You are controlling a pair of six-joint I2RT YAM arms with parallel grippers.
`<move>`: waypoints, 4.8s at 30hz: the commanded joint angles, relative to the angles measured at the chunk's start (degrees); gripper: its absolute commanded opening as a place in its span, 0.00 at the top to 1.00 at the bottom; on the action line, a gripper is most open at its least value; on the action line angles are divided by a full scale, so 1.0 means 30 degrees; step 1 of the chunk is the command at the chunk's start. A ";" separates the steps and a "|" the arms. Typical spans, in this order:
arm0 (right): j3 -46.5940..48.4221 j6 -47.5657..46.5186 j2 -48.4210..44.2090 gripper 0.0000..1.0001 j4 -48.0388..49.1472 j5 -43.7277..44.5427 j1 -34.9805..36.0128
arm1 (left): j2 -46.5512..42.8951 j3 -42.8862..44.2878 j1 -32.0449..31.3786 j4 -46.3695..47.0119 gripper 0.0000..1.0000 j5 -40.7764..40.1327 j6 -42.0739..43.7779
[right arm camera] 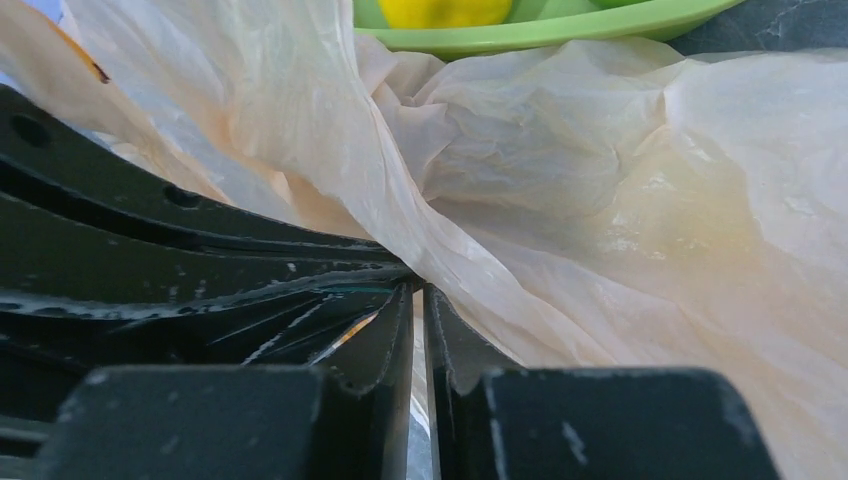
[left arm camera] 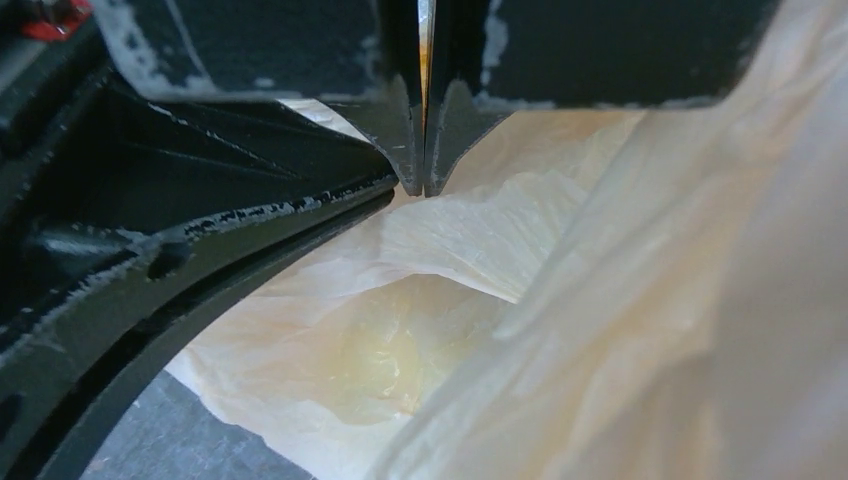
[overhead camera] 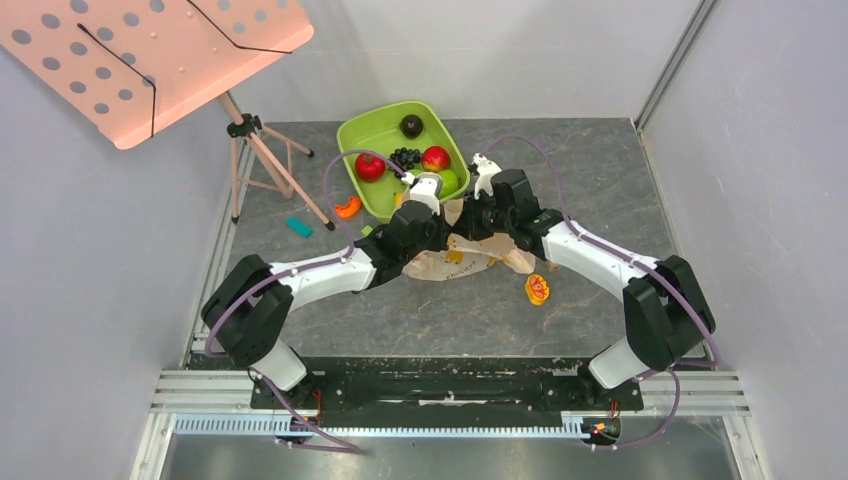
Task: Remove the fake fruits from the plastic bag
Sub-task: Adjust the plastic bag at the center of the board, then take out the fake fruit from the plastic bag.
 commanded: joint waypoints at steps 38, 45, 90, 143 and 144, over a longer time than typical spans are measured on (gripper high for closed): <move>0.5793 -0.0283 0.6459 0.40 0.0906 0.6888 -0.0808 | 0.2770 -0.6522 -0.1077 0.6274 0.98 0.0886 -0.1818; 0.6048 -0.1423 0.6545 0.35 0.0870 0.5806 -0.1003 | 0.2115 -0.7078 -0.1936 0.6092 0.98 0.0548 -0.1878; -1.3421 0.1535 -0.5202 0.66 0.6343 0.4374 0.2810 | -0.2977 -0.7973 -0.1444 0.3896 0.98 -0.0557 -0.0617; -0.4322 -0.6595 0.1957 0.25 0.4933 0.5351 0.2841 | -0.2121 -0.7077 -0.2328 0.4728 0.98 -0.0447 -0.0378; -0.4271 -0.6553 0.2193 0.27 0.4909 0.5388 0.2827 | -0.2126 -0.7070 -0.2327 0.4742 0.98 -0.0444 -0.0377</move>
